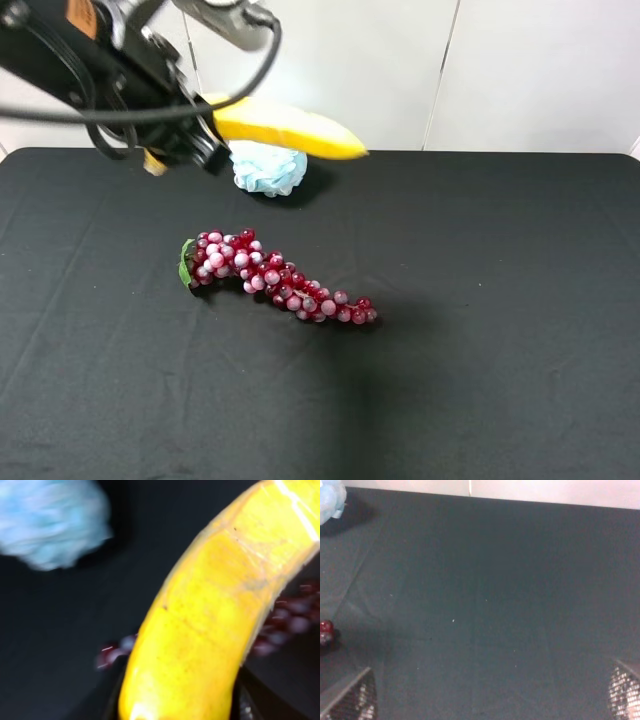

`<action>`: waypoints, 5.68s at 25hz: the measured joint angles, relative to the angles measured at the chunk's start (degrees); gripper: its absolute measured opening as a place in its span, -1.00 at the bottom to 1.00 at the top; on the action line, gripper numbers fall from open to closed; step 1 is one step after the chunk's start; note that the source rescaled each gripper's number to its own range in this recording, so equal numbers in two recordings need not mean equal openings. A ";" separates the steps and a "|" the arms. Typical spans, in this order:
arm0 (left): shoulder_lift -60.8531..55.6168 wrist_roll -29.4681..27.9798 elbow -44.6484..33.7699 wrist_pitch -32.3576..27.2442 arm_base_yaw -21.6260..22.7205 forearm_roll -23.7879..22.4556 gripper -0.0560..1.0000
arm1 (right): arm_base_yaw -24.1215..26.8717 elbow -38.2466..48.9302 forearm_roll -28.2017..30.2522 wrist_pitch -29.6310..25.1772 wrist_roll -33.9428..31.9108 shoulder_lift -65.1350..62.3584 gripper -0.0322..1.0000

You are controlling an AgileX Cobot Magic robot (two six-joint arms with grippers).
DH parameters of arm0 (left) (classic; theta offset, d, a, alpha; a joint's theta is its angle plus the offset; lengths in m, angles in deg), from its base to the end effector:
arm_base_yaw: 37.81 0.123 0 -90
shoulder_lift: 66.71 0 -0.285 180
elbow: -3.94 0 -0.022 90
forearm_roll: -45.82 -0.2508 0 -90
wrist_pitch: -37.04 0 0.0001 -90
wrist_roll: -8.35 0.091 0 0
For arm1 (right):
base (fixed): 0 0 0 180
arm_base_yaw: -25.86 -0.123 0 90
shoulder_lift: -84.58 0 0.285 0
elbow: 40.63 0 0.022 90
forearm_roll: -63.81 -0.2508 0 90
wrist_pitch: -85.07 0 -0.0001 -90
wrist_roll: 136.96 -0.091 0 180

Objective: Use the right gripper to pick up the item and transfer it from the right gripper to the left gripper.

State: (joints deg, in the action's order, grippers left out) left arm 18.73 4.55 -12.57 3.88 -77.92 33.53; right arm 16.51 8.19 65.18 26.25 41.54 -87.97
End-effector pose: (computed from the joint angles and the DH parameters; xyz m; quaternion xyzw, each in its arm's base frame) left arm 0.2299 -0.1798 0.3133 0.3438 0.8543 -0.0600 0.3851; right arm -0.0035 -0.0025 0.2789 -0.0575 0.8418 0.0388 0.5353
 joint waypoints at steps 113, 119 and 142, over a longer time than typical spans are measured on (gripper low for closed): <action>-48.97 -9.84 -18.68 -33.39 31.99 2.98 1.00 | 0.00 0.00 0.00 0.00 -0.16 0.00 1.00; -62.92 -4.02 -24.97 -33.36 31.99 3.37 1.00 | 0.00 0.00 0.00 0.00 -0.16 0.00 1.00; -77.94 3.79 -32.39 -27.70 31.99 12.29 0.92 | 0.00 0.00 0.00 0.00 -0.16 0.00 1.00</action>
State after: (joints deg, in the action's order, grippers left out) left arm -59.21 8.35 -44.96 -23.82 -45.93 45.82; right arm 16.51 8.19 65.18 26.25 41.38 -87.97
